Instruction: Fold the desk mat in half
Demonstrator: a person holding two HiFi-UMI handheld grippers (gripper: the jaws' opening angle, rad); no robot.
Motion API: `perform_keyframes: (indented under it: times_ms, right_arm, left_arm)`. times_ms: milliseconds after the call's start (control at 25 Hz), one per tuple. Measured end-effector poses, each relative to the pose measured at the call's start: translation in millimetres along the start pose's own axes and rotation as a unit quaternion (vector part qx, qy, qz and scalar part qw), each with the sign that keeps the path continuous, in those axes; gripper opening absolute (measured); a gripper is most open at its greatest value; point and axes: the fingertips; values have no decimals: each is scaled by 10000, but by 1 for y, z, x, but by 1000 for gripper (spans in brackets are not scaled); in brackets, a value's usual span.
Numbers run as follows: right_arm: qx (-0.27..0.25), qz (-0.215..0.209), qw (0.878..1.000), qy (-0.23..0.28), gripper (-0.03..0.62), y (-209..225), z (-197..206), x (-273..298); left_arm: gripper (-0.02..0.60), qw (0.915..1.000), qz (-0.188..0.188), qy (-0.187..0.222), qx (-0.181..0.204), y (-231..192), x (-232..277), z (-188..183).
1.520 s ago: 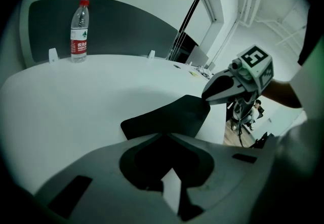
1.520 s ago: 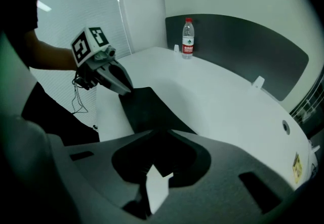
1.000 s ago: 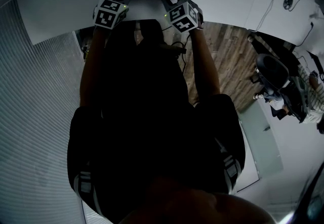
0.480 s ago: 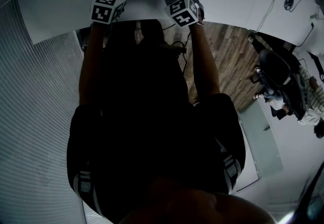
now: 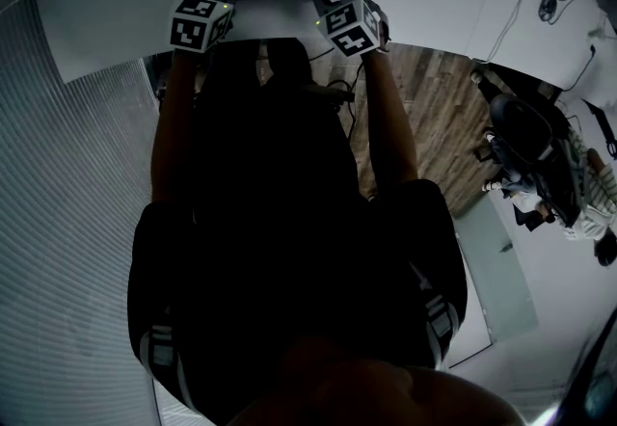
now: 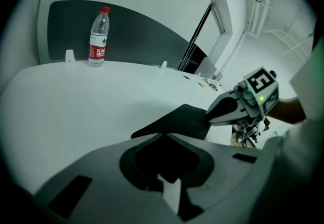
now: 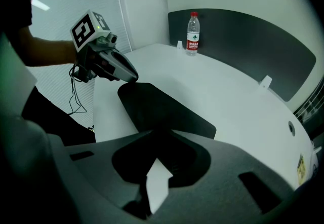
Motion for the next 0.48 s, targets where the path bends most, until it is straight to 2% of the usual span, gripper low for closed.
perform_keyframes:
  times_ms: [480]
  right_arm:
    - [19,14,9999,113,31,-3,0,-8]
  left_arm:
    - [14,10000,12,96,-12,8,-3,-6]
Point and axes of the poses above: the fingertips, and each gripper's own axes: x forward along the fingers, y to its right, z out of its underside, and after that the axes turned 1 degree about z, right-handed
